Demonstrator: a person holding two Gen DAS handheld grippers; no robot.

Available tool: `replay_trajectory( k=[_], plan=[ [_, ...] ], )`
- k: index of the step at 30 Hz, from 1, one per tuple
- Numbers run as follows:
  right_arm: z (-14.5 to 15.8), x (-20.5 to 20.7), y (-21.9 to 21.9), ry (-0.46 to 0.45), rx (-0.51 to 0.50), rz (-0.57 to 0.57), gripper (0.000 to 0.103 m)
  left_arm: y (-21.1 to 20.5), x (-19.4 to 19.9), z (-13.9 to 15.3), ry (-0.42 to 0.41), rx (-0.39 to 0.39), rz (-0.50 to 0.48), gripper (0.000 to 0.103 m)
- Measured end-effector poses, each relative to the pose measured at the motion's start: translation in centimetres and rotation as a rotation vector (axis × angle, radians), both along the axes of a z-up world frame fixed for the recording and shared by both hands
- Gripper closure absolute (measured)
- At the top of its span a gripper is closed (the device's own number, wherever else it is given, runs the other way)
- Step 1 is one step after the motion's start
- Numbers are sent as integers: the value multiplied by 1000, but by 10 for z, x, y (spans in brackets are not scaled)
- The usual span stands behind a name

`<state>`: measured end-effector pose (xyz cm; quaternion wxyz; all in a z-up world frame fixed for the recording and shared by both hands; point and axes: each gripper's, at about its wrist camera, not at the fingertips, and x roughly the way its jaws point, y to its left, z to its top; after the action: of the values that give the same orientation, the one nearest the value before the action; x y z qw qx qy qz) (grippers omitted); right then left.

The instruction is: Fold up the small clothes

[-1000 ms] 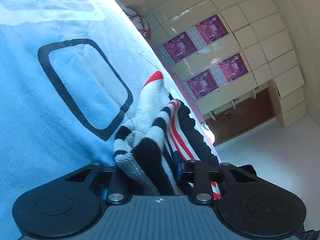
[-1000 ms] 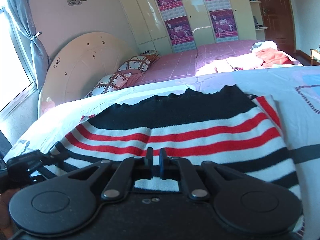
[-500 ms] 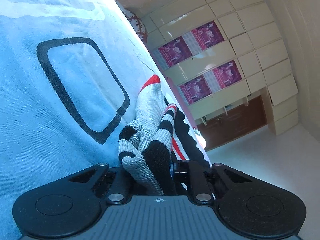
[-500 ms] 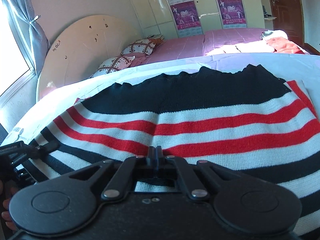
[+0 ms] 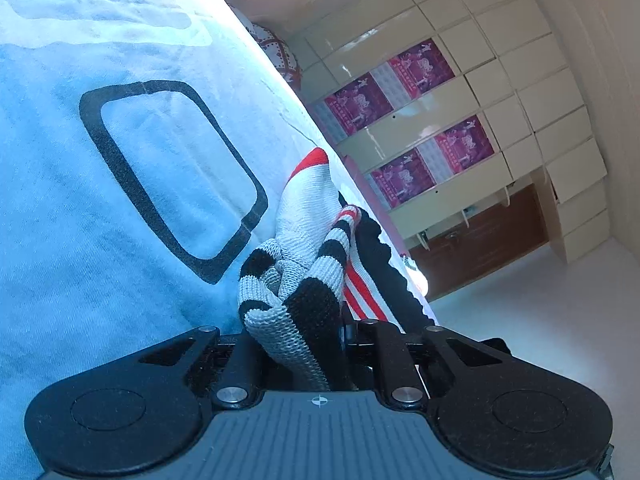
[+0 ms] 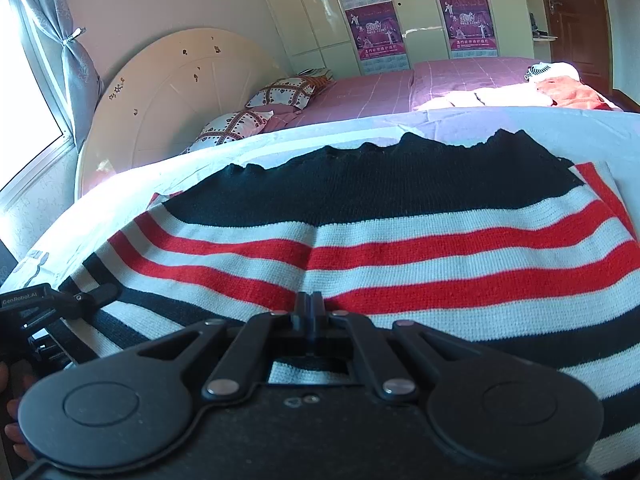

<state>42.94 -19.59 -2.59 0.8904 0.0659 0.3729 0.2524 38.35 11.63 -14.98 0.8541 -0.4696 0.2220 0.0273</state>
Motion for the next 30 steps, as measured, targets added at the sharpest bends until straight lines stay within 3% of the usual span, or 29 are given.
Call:
replay_trajectory(
  k=[8, 16, 19, 20, 24, 26, 27, 28, 29, 30],
  plan=[
    [-2, -1, 0, -13, 2, 0, 103, -10, -1, 52, -123, 83, -84, 88],
    [-5, 0, -6, 0, 54, -16, 103, -70, 34, 134, -221, 253, -322, 88],
    [3, -3, -35, 39, 173, -92, 102, -109, 53, 153, -206, 343, -450, 88],
    [6, -9, -56, 30, 231, -153, 96, -124, 59, 156, -199, 379, -490, 88],
    [15, -44, -140, -10, 326, -384, 95, -196, 75, 143, -154, 455, -677, 88],
    [15, -60, -178, 5, 351, -471, 92, -235, 84, 120, -71, 486, -792, 88],
    [14, -67, -195, 20, 365, -507, 83, -256, 87, 106, -10, 521, -856, 88],
    [14, -73, -209, 31, 382, -543, 77, -274, 80, 97, -15, 611, -874, 84],
    [13, -81, -225, 38, 408, -587, 70, -281, 71, 99, -56, 668, -870, 67],
    [14, -87, -237, 39, 432, -613, 62, -282, 64, 106, -77, 654, -886, 54]
  ],
)
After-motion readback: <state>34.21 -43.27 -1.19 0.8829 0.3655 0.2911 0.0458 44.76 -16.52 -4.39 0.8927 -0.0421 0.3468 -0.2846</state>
